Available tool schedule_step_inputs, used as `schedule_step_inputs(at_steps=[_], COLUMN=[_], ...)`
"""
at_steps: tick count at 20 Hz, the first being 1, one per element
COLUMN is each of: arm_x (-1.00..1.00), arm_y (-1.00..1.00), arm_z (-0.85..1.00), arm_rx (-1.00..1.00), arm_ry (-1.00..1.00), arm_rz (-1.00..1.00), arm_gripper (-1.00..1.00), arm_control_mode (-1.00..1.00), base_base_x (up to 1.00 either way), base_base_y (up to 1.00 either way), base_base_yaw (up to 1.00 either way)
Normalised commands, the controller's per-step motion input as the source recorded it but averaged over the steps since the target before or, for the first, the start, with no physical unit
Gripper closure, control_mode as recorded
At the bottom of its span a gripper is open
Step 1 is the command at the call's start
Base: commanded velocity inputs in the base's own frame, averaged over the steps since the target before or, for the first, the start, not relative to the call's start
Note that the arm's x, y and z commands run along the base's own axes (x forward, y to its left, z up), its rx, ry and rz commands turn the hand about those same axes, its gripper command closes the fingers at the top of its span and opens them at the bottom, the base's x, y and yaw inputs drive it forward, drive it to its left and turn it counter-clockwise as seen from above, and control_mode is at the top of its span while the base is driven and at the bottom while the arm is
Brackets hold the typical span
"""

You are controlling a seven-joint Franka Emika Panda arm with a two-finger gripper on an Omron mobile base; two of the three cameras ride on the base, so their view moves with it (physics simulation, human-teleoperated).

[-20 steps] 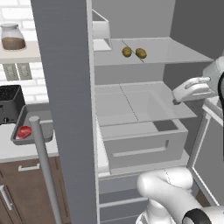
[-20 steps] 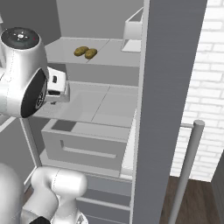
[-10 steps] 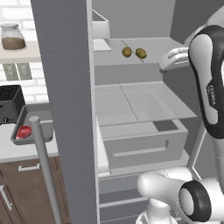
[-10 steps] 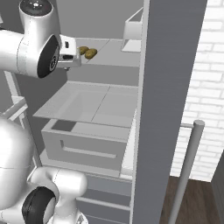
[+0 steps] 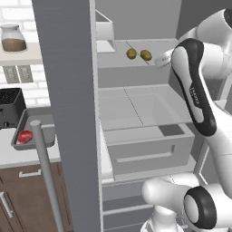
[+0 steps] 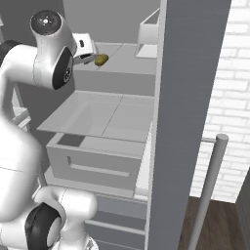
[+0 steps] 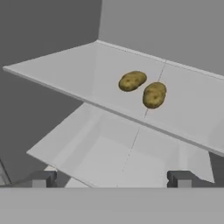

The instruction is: Place one potato and one steak in each tupperware on the nearby counter, to pack two identical lunches.

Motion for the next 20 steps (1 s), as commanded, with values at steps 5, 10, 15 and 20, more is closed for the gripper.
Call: schedule_step_inputs(at_steps=[5,10,15,20], arm_x=[0.26,0.78,0.64,0.18], arm_y=[-0.30,-0.22,-0.01,0.00], arm_z=[0.07,0.00,0.00,0.00], arm_rx=[0.10,-0.01,-0.07,0.04], arm_ry=[0.07,0.14,0.04,0.02], arm_rz=[-0.02,-0.11,-0.07,0.01], arm_gripper=[-1.00,-1.00,-1.00,-1.00], arm_control_mode=[-1.00,-1.00,-1.00,-1.00], base_base_x=[0.00,0.00,0.00,0.00], base_base_y=[0.00,0.00,0.00,0.00], base_base_yaw=[0.00,0.00,0.00,0.00])
